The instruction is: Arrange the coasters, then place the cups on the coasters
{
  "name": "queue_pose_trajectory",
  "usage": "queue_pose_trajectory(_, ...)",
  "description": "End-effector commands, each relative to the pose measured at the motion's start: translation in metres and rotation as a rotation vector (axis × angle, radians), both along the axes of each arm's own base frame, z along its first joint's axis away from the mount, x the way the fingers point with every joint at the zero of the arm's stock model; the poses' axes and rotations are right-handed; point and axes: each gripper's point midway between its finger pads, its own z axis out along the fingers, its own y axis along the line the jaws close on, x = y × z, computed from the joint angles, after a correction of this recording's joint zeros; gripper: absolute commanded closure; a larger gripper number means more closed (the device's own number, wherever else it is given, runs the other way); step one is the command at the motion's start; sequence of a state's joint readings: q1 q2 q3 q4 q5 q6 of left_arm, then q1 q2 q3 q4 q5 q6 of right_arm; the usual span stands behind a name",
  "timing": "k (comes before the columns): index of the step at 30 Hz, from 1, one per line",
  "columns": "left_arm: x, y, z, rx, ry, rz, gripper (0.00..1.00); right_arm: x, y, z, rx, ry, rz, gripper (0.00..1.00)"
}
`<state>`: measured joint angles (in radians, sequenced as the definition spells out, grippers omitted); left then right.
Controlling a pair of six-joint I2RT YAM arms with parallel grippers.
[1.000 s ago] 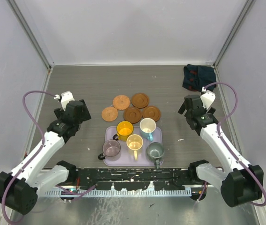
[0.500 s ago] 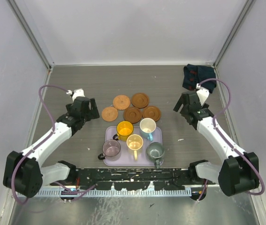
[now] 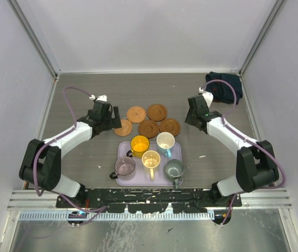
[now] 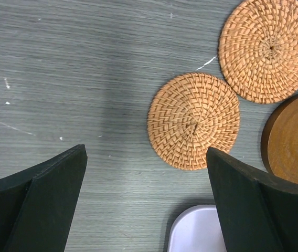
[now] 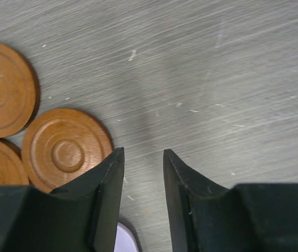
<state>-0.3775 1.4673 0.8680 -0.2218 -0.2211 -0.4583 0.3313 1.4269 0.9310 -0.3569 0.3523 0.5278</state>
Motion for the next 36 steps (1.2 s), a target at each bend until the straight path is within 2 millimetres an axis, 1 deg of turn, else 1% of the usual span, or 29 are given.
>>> queue_pose_trajectory(1, 0.023, -0.021, 0.021, -0.067, -0.074, -0.053, 0.02, 0.024, 0.034, 0.014, 0.031, -0.058, 0.087, 0.67)
queue_pose_trajectory(3, 0.023, -0.023, 0.017, -0.073, -0.067, -0.060, 0.00, 0.027, 0.046, 0.008, 0.047, -0.043, 0.118, 0.73)
queue_pose_trajectory(5, 0.023, -0.025, 0.015, -0.077, -0.064, -0.066, 0.05, 0.028, 0.059, 0.003, 0.069, -0.036, 0.150, 0.77)
queue_pose_trajectory(6, 0.023, -0.026, 0.014, -0.077, -0.063, -0.070, 0.08, 0.028, 0.066, 0.000, 0.081, -0.029, 0.167, 0.78)
queue_pose_trajectory(7, 0.023, -0.027, 0.012, -0.076, -0.063, -0.072, 0.14, 0.028, 0.072, -0.003, 0.092, -0.023, 0.180, 0.78)
queue_pose_trajectory(9, 0.023, -0.029, 0.007, -0.079, -0.052, -0.081, 0.28, 0.026, 0.085, -0.009, 0.125, -0.006, 0.215, 0.79)
queue_pose_trajectory(12, 0.023, -0.034, -0.001, -0.091, -0.028, -0.093, 0.41, 0.024, 0.100, -0.019, 0.161, 0.022, 0.255, 0.80)
queue_pose_trajectory(13, 0.023, -0.035, -0.003, -0.095, -0.022, -0.098, 0.49, 0.023, 0.104, -0.021, 0.169, 0.028, 0.267, 0.80)
queue_pose_trajectory(16, 0.024, -0.040, -0.009, -0.111, -0.010, -0.108, 0.79, 0.022, 0.112, -0.027, 0.186, 0.042, 0.286, 0.81)
queue_pose_trajectory(18, 0.024, -0.046, -0.011, -0.127, -0.001, -0.126, 0.89, 0.022, 0.115, -0.030, 0.188, 0.049, 0.290, 0.82)
queue_pose_trajectory(20, 0.024, -0.052, -0.012, -0.147, 0.003, -0.147, 0.91, 0.022, 0.118, -0.032, 0.191, 0.054, 0.293, 0.82)
queue_pose_trajectory(23, 0.023, -0.062, -0.013, -0.175, 0.007, -0.182, 0.88, 0.022, 0.119, -0.037, 0.192, 0.064, 0.292, 0.82)
queue_pose_trajectory(26, 0.023, -0.067, -0.022, -0.184, 0.032, -0.193, 0.87, 0.021, 0.118, -0.043, 0.191, 0.079, 0.287, 0.82)
queue_pose_trajectory(31, 0.025, -0.071, -0.042, -0.192, 0.089, -0.183, 0.84, 0.017, 0.116, -0.053, 0.188, 0.105, 0.274, 0.82)
queue_pose_trajectory(36, 0.025, -0.071, -0.050, -0.186, 0.114, -0.168, 0.83, 0.015, 0.113, -0.057, 0.174, 0.114, 0.266, 0.82)
